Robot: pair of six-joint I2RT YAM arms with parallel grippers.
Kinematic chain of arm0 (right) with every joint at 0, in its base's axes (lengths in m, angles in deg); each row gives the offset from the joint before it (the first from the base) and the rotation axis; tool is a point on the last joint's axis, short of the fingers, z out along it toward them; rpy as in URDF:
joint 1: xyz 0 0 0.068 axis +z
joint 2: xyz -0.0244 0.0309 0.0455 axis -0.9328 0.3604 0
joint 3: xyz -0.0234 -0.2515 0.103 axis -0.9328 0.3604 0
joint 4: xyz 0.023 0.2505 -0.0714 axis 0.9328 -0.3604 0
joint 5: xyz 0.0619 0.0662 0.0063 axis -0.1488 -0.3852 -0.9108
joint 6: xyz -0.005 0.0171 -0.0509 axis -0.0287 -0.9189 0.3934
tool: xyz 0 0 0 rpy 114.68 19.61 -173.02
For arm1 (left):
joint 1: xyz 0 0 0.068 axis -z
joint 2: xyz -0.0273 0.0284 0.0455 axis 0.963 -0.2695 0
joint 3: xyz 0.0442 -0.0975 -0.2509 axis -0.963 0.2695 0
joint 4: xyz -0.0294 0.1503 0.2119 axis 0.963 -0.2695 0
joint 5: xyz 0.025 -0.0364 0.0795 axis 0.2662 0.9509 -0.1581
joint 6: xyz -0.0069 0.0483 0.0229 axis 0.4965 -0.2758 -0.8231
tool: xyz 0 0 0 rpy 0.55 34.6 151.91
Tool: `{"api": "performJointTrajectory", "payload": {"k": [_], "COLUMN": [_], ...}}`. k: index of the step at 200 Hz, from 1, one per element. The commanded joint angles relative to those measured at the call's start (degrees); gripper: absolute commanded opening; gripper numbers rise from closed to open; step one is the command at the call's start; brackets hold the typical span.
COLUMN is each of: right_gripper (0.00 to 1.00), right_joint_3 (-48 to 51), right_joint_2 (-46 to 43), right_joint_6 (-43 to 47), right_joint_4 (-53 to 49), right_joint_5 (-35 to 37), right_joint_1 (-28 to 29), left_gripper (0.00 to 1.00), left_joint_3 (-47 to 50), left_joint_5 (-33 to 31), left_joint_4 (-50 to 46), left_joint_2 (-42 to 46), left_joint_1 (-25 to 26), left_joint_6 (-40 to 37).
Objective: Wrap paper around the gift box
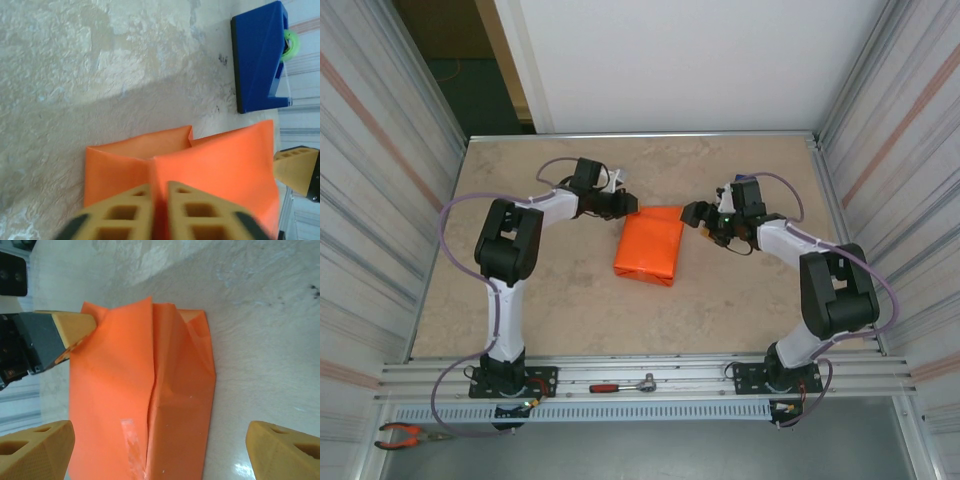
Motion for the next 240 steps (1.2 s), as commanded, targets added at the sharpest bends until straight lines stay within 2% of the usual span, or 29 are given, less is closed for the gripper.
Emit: {"api": "performJointTrajectory", "payload": {"k": [1,33,73,94,120,168,240], "right_gripper": [0.87,0.87,0.88,0.89,0.9,0.93,0.93], "right_joint_3": [1.58,2.29,1.35,0.72,1.15,2.62,-2.08], "right_joint_2": [-3.23,-5.26,-7.32,-8.62,-11.95,-16.95,-9.56], "right_joint_6": [0.15,-0.01,-0.62,-0.82,0.2,3.83,7.18], "right_joint_4": [-0.6,-0.37,1.05,2.27,3.96,7.79,5.81], "right_joint_5": [-1.08,-1.87,-3.4,-4.61,-4.98,-4.87,7.05], "right_joint_1": [-0.92,-1.67,-1.93,-1.91,-1.85,-0.05,6.79], "left_gripper": [0.0,0.0,0.0,0.0,0.0,0.0,0.0], "left_joint_3": [-1.31,2.43,14.93,22.39,27.87,35.62,39.74], "left_joint_5": [0.26,-3.75,-11.53,-17.06,-21.1,-22.49,-18.28], "left_joint_4": [0.25,6.02,23.33,32.91,39.19,50.88,55.1], "left_joint_2": [-0.87,5.69,18.14,23.98,28.84,31.07,31.44], "left_joint_1": [0.76,0.89,2.28,4.35,6.43,7.0,7.42], "left_joint_6": [0.3,2.67,7.11,6.53,4.71,2.89,-1.04]}}
